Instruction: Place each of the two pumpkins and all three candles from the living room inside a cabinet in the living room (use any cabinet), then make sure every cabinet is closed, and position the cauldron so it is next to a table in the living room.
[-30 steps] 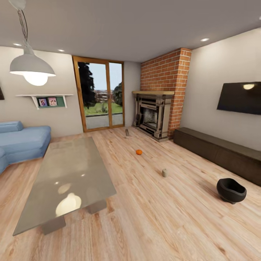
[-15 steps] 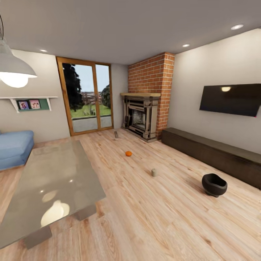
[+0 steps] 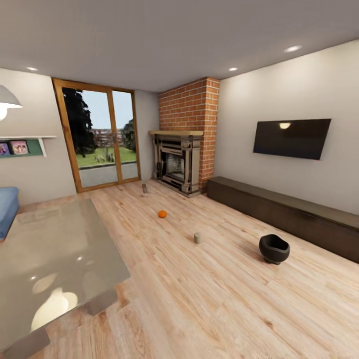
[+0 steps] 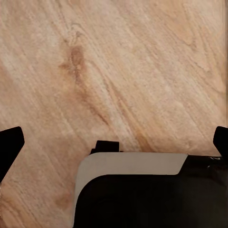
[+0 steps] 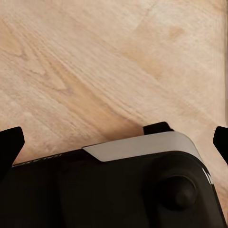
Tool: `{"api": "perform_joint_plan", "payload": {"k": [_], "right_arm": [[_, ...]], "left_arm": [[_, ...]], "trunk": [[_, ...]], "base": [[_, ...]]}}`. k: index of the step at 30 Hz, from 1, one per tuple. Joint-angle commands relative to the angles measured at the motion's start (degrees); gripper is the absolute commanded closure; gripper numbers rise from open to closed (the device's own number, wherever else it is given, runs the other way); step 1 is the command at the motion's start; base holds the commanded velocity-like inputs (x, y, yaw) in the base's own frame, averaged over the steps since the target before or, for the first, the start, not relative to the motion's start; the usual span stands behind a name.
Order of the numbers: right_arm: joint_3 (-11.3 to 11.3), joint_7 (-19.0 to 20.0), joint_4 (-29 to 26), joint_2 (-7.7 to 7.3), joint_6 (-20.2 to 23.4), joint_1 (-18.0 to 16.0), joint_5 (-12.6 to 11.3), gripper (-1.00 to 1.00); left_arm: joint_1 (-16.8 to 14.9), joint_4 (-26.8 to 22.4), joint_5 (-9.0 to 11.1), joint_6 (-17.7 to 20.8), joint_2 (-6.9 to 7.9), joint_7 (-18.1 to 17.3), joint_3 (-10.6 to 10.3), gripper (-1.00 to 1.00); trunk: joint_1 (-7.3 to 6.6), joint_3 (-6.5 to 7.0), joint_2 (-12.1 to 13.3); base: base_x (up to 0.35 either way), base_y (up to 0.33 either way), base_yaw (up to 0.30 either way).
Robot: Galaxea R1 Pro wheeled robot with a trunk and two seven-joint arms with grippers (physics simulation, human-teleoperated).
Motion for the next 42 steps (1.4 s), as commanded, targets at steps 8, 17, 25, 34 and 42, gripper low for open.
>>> {"api": "perform_joint_plan", "payload": {"k": [8,17,25,34,42], "right_arm": [[0.0,0.0,0.0,0.07,-0.1,0.0,-0.2,-1.00],[0.0,0.0,0.0,0.05,-0.2,0.0,-0.2,-1.00],[0.0,-0.1,0.0,0.05,-0.2,0.0,-0.2,-1.00],[0.0,-0.1,0.0,0.03,-0.2,0.0,-0.3,-1.00],[0.0,-0.1,0.0,-0.01,-0.2,0.0,-0.3,-1.00]], "left_arm": [[0.0,-0.1,0.4,-0.1,0.08,0.0,0.0,-1.00],[0.0,0.0,0.4,-0.1,0.07,-0.1,0.0,-1.00],[0.0,0.0,0.4,-0.2,0.15,-0.1,0.0,-1.00],[0.0,0.0,0.5,-0.2,0.17,0.0,0.0,-1.00],[0.0,0.0,0.6,-0.2,0.17,0.0,0.0,-1.00]], "trunk": [[0.00,0.44,0.0],[0.00,0.99,0.0],[0.00,1.46,0.0],[0.00,1.82,0.0],[0.00,1.85,0.0]], "base": [[0.000,0.000,-0.225],[0.000,0.000,-0.225],[0.000,0.000,-0.227],[0.000,0.000,-0.256],[0.037,0.000,-0.278]]}}
